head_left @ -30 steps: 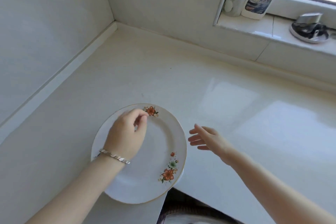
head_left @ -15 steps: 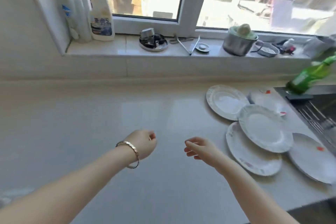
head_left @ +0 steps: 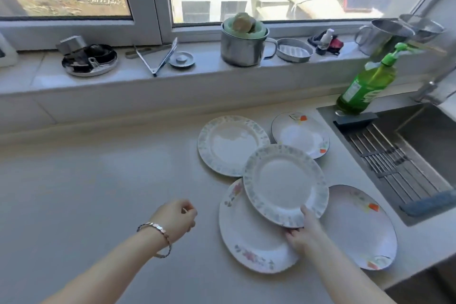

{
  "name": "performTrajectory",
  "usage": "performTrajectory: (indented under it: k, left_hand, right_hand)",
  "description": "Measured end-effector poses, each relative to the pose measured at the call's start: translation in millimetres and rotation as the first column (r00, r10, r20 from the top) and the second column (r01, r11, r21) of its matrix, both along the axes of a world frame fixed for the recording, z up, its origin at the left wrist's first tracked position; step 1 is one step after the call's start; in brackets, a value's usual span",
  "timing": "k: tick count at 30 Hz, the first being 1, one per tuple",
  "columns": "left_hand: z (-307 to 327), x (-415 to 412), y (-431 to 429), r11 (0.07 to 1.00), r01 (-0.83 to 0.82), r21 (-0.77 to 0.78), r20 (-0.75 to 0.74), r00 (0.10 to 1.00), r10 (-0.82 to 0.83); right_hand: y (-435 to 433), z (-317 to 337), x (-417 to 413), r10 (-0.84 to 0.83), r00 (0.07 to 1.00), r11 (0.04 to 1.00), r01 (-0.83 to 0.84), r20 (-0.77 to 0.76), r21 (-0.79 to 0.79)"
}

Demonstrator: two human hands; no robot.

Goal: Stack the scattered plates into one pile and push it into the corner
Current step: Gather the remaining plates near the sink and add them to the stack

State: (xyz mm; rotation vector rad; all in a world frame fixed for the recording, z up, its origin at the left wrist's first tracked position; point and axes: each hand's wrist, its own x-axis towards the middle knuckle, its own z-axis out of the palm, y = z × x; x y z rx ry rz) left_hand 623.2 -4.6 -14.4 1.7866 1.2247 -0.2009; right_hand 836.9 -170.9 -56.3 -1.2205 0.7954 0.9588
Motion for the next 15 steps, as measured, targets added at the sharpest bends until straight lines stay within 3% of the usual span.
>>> performTrajectory:
  k: [2,5,11,15]
  left_hand:
    - [-7.9,8.8,-4.1,0.998,-0.050,-0.048,-0.017,0.999,0.049]
    - [-22.1,20.1,-10.7,0.995,-0.059,-0.085,-0.071,0.996,0.053]
    - [-46.2,51.2,-23.5,0.962,-0.212,-0.174,-0.127,0.973,0.192]
    - [-56.9,71.4,-42.5,0.895,-0.318,-0.311,-0.135,0.947,0.290]
  right_hand:
    - [-2.0,-13.8,5.3,-0.072,0.997,0.994,0.068,0.039,0.088]
    - [-3.7,-27.6,7.0,-0.107,0.983,0.994,0.104,0.150,0.028]
    - [-8.6,-33.7,6.1,-0.020,0.961,0.991,0.057,0.277,-0.125]
    - [-19.7,-28.2,10.5,0.043,0.930,0.998,-0.022,0.365,-0.061]
